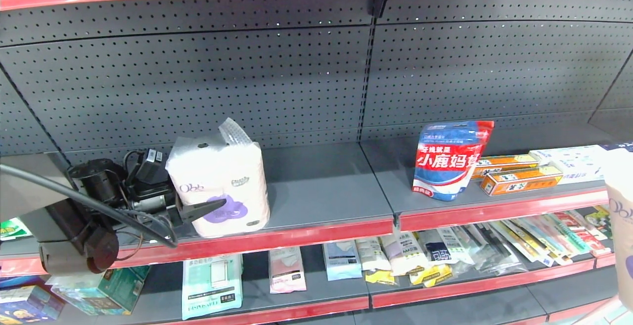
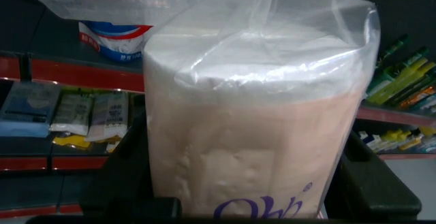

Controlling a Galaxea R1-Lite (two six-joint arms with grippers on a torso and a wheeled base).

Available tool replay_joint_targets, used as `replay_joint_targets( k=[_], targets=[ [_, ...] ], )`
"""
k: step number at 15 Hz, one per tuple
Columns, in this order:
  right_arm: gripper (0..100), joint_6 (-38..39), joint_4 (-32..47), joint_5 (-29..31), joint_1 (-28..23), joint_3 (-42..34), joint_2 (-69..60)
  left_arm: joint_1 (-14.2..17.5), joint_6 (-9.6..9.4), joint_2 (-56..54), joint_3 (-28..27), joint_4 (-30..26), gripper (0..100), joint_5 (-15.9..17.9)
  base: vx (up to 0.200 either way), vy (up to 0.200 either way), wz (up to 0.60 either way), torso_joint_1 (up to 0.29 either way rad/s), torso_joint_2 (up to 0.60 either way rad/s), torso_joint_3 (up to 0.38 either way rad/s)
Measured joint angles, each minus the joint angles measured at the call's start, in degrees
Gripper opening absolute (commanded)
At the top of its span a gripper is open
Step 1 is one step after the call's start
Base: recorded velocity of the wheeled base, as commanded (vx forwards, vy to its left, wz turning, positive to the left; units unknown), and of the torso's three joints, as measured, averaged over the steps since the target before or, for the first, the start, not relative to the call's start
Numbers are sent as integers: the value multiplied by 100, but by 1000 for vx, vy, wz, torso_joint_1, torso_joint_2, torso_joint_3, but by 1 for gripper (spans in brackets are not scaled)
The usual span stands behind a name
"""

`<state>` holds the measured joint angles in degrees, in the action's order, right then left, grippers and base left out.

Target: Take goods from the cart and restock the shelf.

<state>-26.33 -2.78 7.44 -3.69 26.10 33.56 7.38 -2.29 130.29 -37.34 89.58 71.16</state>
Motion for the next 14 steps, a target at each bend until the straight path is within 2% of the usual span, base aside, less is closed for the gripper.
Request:
replay_joint_targets(
  k=[2, 5, 10, 13, 14],
  targets=[
    [0, 0, -1, 2, 0, -6, -5, 9, 44, -77, 173, 15, 100, -2, 0, 0, 0, 0, 0, 0],
    [0, 0, -1, 2, 0, -35, -5, 12, 283, -319, 367, 23, 100, -16, 0, 0, 0, 0, 0, 0],
    [0, 0, 0, 0, 1, -138, -18, 117, 474, -775, 411, 34, 100, -98, 0, 0, 0, 0, 0, 0],
    [0, 6, 2, 2, 0, -204, -27, 161, 1009, -1136, 346, 37, 100, -205, 0, 0, 0, 0, 0, 0],
    [0, 6, 2, 0, 0, -216, -29, 172, 1118, -1252, 308, 39, 100, -267, 0, 0, 0, 0, 0, 0]
  ],
)
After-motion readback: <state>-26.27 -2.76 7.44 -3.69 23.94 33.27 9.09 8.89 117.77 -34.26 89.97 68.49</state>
